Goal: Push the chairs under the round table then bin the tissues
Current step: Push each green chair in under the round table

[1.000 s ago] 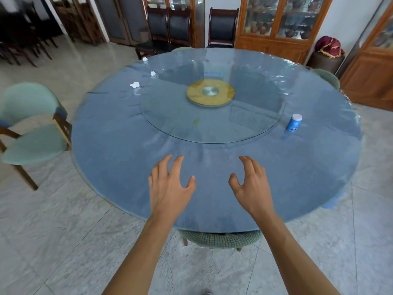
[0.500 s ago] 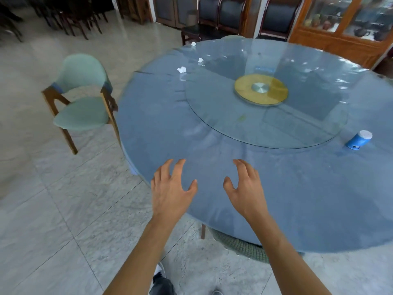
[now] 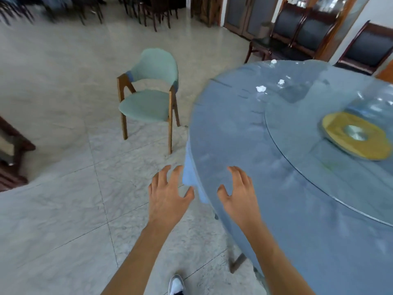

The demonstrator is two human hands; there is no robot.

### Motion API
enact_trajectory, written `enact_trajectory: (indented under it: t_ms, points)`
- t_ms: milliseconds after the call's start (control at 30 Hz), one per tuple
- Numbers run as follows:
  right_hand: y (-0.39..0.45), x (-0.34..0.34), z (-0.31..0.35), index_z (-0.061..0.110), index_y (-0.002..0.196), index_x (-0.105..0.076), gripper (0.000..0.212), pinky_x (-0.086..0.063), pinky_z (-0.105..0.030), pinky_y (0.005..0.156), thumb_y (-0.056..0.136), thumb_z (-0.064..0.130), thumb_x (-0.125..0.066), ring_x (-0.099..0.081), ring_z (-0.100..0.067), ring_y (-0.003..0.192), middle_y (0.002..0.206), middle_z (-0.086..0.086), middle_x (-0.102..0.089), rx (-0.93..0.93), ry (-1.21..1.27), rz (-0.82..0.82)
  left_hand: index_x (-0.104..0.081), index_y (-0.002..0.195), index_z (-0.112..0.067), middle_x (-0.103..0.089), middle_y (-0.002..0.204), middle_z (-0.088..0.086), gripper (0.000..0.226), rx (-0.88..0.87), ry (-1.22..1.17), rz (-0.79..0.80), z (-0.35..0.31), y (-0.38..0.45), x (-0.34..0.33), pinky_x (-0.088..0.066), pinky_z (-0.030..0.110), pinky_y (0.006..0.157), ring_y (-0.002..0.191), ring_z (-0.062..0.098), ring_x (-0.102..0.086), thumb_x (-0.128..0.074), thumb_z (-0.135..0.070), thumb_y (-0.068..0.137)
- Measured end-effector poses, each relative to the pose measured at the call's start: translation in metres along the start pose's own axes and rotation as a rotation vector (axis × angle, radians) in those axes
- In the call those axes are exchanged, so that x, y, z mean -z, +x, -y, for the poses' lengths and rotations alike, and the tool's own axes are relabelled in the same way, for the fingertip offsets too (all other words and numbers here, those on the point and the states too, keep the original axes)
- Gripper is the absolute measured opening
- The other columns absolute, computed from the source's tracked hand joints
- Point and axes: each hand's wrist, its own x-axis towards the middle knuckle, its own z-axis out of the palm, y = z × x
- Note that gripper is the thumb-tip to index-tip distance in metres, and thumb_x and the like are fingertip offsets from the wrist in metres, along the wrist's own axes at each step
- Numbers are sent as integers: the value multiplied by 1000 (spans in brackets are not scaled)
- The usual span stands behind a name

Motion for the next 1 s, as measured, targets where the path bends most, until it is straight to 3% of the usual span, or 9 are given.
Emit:
enact_trajectory:
  t_ms: [200, 333, 433, 533, 1000]
  points:
    - [58, -62, 67, 7, 134, -51, 59, -42, -38, 97, 80, 32, -53, -51, -32, 114, 129, -11, -58, 87, 15, 76, -47, 139, -28, -43, 146, 5, 63, 122, -10, -92, 68, 49, 34, -39, 47, 104, 131, 29, -41, -68, -45, 83]
    - [102, -101, 101, 10, 139, -45, 63, -39, -36, 103, 83, 39, -46, -45, -28, 124, 139, -8, -52, 147, 29, 168, -46, 138, -28, -47, 143, 5, 63, 186, -7, -161, 104, 85, 48, -42, 47, 103, 129, 30, -44, -71, -42, 81]
    - [140, -130, 117, 12, 141, -43, 59, -39, -35, 104, 88, 32, -54, -42, -27, 128, 143, -6, -49, 194, 35, 212, -45, 138, -27, -47, 143, 6, 64, 213, 10, -181, 129, 116, 53, -42, 48, 104, 129, 31, -44, -71, -42, 81]
    - [186, -161, 131, 13, 143, -41, 58, -37, -34, 104, 89, 25, -60, -40, -26, 131, 146, -5, -46, 220, 51, 231, -45, 139, -27, -46, 144, 5, 64, 245, 25, -187, 153, 158, 54, -43, 48, 104, 129, 31, -45, -71, -43, 82]
    - [406, -268, 221, 15, 145, -38, 57, -37, -37, 108, 92, 26, -57, -38, -23, 135, 148, -4, -42, 323, 122, 362, -42, 141, -28, -45, 144, 4, 65, 338, 110, -250, 234, 371, 83, -45, 46, 101, 128, 27, -45, -68, -45, 84]
